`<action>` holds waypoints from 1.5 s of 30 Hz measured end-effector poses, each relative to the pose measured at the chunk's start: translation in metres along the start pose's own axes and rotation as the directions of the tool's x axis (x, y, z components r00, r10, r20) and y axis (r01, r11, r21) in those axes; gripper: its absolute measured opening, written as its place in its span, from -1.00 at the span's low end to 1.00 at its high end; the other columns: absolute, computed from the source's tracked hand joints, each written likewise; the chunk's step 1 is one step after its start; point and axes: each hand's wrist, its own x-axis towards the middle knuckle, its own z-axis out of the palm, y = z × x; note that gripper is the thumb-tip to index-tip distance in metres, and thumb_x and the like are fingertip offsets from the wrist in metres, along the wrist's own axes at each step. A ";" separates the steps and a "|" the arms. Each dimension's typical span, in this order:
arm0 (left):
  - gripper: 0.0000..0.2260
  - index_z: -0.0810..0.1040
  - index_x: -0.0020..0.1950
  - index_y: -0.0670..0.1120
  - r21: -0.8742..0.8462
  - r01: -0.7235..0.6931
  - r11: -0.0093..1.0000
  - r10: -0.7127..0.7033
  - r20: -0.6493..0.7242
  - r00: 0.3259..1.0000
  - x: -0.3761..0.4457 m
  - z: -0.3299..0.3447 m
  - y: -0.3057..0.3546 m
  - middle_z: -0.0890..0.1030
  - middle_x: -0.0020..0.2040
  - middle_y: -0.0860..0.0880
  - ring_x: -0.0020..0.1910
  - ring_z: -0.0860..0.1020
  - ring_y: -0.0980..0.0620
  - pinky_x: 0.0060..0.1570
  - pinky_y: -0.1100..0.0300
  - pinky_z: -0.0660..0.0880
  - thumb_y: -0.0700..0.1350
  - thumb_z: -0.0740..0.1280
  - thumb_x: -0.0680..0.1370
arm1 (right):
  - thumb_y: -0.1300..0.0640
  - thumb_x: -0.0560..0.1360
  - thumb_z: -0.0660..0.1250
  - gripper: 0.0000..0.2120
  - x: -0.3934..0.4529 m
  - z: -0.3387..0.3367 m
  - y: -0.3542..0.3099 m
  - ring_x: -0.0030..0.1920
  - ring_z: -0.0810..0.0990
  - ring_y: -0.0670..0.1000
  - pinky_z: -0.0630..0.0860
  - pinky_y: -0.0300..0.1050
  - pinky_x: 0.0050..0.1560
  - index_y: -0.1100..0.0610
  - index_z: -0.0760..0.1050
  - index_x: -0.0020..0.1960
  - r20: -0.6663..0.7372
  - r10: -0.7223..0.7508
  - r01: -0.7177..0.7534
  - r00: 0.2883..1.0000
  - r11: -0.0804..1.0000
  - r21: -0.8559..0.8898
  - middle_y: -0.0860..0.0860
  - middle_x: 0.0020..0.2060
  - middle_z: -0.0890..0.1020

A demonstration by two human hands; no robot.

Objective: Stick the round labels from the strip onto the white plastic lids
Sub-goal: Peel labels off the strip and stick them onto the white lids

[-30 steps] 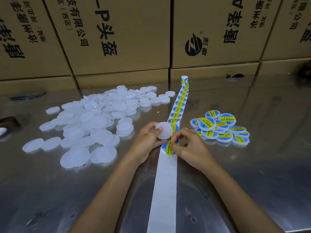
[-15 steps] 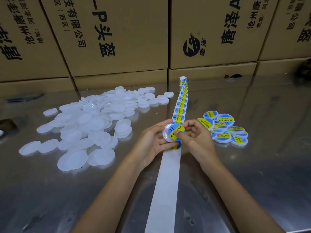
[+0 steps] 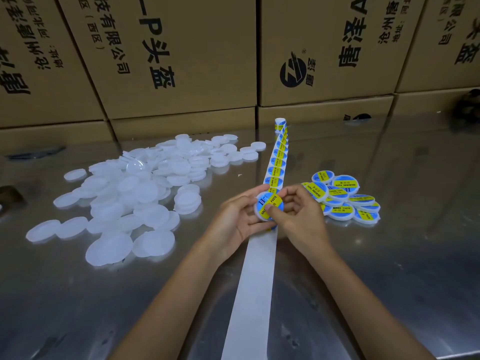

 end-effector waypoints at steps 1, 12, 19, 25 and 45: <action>-0.65 0.54 0.36 -0.13 0.005 -0.001 1.000 0.001 0.002 1.000 0.000 0.000 0.000 0.66 0.21 -0.19 0.14 0.66 -0.18 0.01 0.02 0.64 -0.27 0.10 0.64 | 0.39 0.39 0.49 -0.67 0.000 0.000 0.001 -0.23 0.56 0.09 0.53 -0.26 -0.27 0.04 0.44 -0.12 -0.006 -0.015 0.014 1.000 0.999 -0.034 0.00 -0.19 0.62; -0.67 0.56 0.33 -0.12 -0.125 -0.004 0.992 0.005 0.011 1.000 0.002 -0.004 0.000 0.63 0.25 -0.22 0.23 0.61 -0.22 0.11 -0.03 0.62 -0.24 0.14 0.63 | -0.10 0.25 0.62 -0.49 -0.002 -0.004 0.006 -0.12 0.48 -0.20 0.37 -0.43 -0.16 -0.04 0.49 0.10 -0.078 -0.167 0.134 0.983 0.937 -0.324 -0.24 -0.05 0.48; -0.66 0.54 0.35 -0.17 -0.131 0.037 0.991 -0.032 0.042 0.999 0.000 -0.001 0.001 0.63 0.25 -0.23 0.20 0.63 -0.21 0.07 -0.07 0.63 -0.25 0.13 0.63 | 0.07 0.37 0.57 -0.77 0.001 -0.009 0.007 -0.22 0.47 -0.14 0.37 -0.40 -0.20 0.02 0.51 -0.20 -0.088 -0.265 0.220 0.960 0.913 -0.343 -0.09 -0.18 0.52; -0.67 0.56 0.33 -0.17 -0.090 0.045 0.995 -0.042 0.038 0.998 -0.002 0.001 0.001 0.64 0.23 -0.21 0.16 0.65 -0.21 0.09 -0.08 0.63 -0.25 0.12 0.63 | 0.16 0.49 0.46 -0.80 0.004 -0.012 0.010 -0.27 0.45 -0.11 0.34 -0.31 -0.21 0.08 0.49 -0.26 -0.130 -0.295 0.245 0.947 0.921 -0.303 -0.12 -0.28 0.51; -0.68 0.66 0.24 -0.14 -0.035 0.034 0.999 -0.033 0.025 0.999 -0.004 0.002 0.002 0.65 0.21 -0.23 0.16 0.65 -0.21 0.05 -0.06 0.64 -0.21 0.17 0.62 | -0.03 0.53 0.39 -0.70 0.002 -0.013 0.011 -0.21 0.43 -0.03 0.40 -0.09 -0.19 0.08 0.39 -0.26 -0.069 -0.342 0.284 0.937 0.863 -0.418 -0.11 -0.32 0.46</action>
